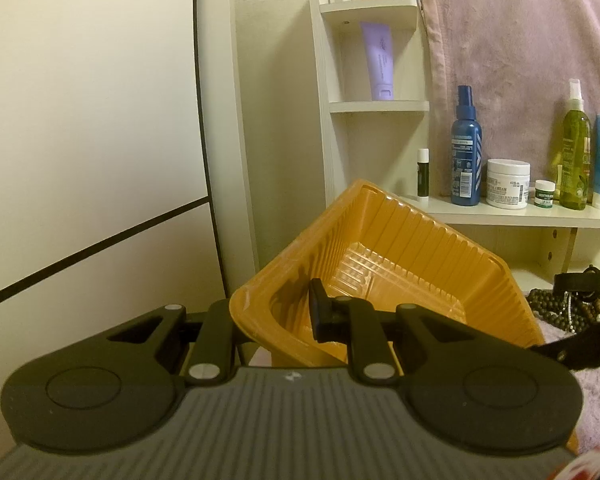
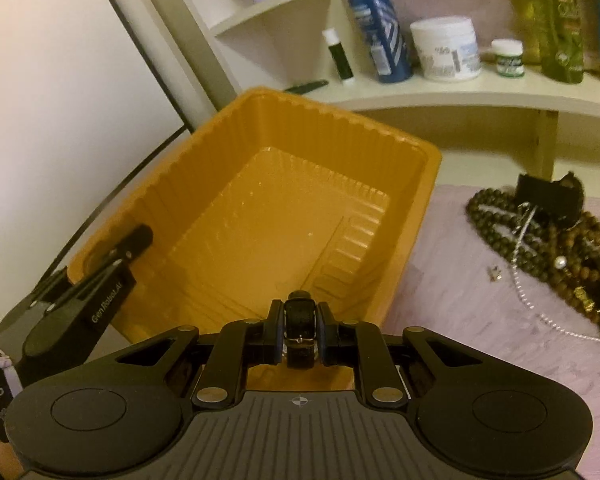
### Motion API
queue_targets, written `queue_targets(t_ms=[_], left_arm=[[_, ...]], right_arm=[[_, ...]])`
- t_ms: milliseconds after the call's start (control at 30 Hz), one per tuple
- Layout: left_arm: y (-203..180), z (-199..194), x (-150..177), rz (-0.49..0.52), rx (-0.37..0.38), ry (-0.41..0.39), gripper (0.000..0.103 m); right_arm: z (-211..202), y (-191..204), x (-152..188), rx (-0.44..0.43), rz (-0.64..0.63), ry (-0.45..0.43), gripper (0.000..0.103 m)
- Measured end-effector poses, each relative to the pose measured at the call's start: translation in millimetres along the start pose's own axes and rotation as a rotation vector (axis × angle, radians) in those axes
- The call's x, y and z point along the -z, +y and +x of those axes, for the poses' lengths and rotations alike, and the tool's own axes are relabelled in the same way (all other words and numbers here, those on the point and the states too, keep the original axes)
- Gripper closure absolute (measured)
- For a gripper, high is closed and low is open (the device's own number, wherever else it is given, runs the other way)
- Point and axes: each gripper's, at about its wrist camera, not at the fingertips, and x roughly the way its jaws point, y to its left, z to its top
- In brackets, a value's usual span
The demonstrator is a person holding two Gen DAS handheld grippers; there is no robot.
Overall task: Organize jewelry
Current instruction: 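Carry the watch over the orange basket and open the right tool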
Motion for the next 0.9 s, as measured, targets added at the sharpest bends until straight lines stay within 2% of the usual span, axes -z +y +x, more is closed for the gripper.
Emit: queue_targets(t_ms=[233,333,367,400,600,767,900], left_arm=[[1,2,-1,0.002,0.001,0.018,0.086],[2,2,-1,0.002,0.002,0.023,0.087],[2,2,-1,0.003,0.003,0.023,0.087],[2,2,-1,0.004,0.003,0.023,0.087],[1,2,-1,0.008,-0.002,0.023,0.087],[1,2,-2,0.011,-0.002,0.04,0.087],[2,4,-3,0.015,-0.004,0.05,0.087]], right_arm=[[10,5,-2,0.014,-0.032,0.021,0.085],[4,7,-3,0.012,-0.04,-0.003,0.067],[1,7,-4,0.012,-0.034,-0.016,0.056],[-1,6,-5,0.009,-0.027,-0.03,0.052],[-26,-5,-10,0.043,-0.002,-0.107,0.052],[-47,-40,-1,0.122,0.086,-0.087,0.052],[-62,-65,9,0.225,0.113,-0.084,0.052]])
